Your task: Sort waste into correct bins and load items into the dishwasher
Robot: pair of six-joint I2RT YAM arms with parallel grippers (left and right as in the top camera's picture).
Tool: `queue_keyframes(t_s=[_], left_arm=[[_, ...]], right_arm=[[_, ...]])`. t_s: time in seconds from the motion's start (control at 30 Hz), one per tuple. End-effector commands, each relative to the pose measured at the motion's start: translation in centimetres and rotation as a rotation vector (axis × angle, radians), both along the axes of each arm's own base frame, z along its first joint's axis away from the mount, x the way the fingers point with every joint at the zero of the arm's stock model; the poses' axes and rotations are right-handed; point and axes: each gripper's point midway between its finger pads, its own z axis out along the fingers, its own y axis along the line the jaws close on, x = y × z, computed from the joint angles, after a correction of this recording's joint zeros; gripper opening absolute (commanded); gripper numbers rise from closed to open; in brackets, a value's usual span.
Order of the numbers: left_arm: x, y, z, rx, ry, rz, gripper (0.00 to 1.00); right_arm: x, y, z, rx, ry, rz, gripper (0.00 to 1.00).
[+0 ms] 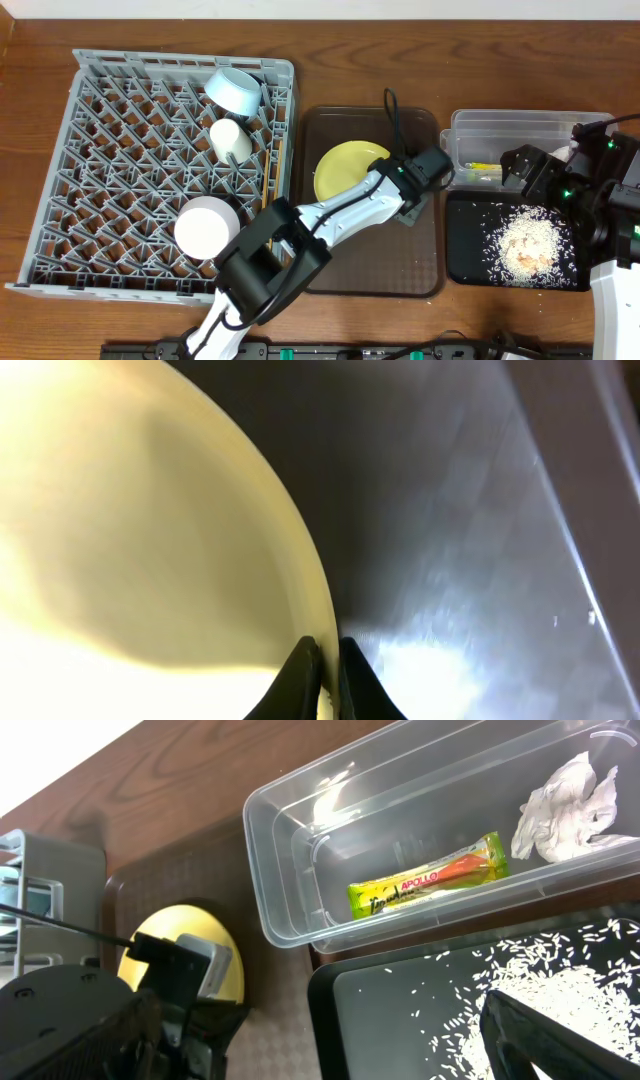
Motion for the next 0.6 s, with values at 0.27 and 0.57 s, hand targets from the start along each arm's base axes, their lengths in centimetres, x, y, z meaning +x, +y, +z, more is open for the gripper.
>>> queue_keyframes(t_s=[0.27,0.57], left_arm=[[-0.8,2.4,13.1,-0.308,0.073,0.032,0.07],[0.5,8.6,16.1,-0.346,0.129,0.138,0.08]], right_arm=[[0.1,0.0,0.5,-0.001,-0.015,0.004,0.99],[0.1,0.0,0.5,-0.001,-0.015,0.004,0.99]])
